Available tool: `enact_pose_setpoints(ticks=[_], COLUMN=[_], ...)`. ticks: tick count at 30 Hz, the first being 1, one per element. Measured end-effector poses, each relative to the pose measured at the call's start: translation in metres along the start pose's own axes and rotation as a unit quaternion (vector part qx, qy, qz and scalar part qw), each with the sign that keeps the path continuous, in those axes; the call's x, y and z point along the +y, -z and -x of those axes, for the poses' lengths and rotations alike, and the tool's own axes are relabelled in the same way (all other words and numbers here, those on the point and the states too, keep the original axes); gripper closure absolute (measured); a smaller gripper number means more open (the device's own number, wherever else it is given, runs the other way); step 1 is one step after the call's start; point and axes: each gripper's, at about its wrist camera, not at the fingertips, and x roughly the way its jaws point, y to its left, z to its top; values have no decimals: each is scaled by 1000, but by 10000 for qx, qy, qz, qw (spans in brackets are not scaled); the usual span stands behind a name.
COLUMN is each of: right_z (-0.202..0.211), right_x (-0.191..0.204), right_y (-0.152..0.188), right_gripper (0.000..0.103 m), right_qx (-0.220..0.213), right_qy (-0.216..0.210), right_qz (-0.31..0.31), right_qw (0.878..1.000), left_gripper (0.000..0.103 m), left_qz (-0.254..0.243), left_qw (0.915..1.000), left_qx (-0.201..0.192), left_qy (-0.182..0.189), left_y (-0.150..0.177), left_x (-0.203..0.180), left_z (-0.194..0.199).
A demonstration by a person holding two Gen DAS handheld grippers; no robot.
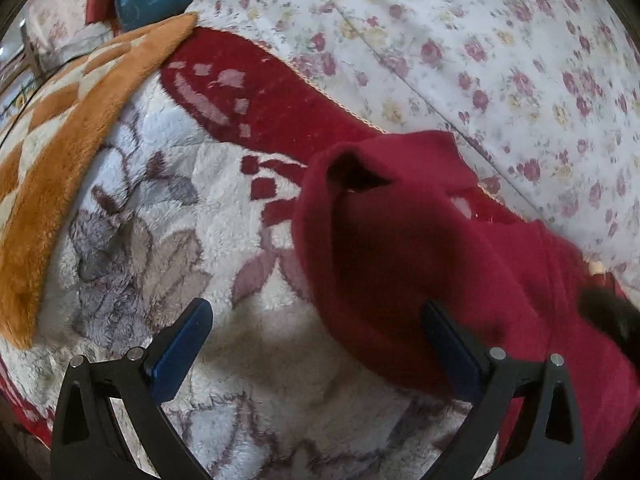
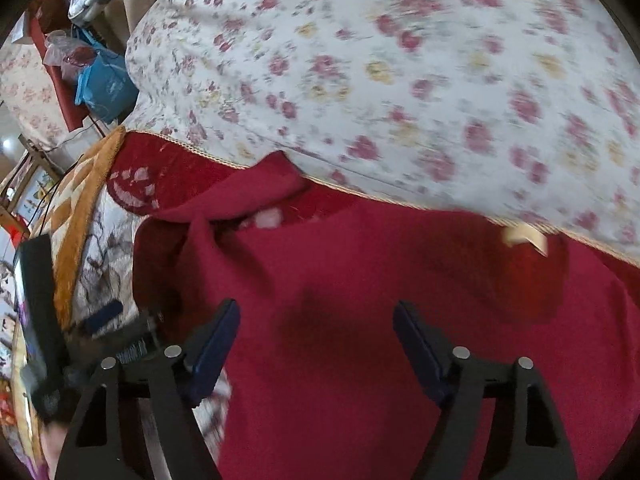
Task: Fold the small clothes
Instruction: 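Grasp the sweater sleeve with the right gripper and lift it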
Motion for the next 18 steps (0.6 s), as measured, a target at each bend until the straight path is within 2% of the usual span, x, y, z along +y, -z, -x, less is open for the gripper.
enact_pose_setpoints(ticks=[5,9,14,16,18], right_z=[-47,-78,-116,-132,-139], right_x=[7,3,1,2,6], right_y=[-28,-51,-75,-80,-84], right_gripper=[34,34,36,47,71], right_qx=[193,241,433,570,526], right_qy=[-225,-643,-832,-975,-888], right_qz=[-159,-626,-1060,-1161,-1134], right_qw=[9994,9957,9899,9868,9882], left_gripper=[0,0,0,0,0], left_qz=[-153,-72,-79,-62,-26], left_qw=[9998,9999,9998,9999,9999], left_qx=[26,79,90,105,111], left_qy=[-130,-109,-133,-116,-110], left_y=[2,3,3,3,4], left_x=[-6,-3,-4,-3,-3], left_z=[-5,-7,-7,-8,-9])
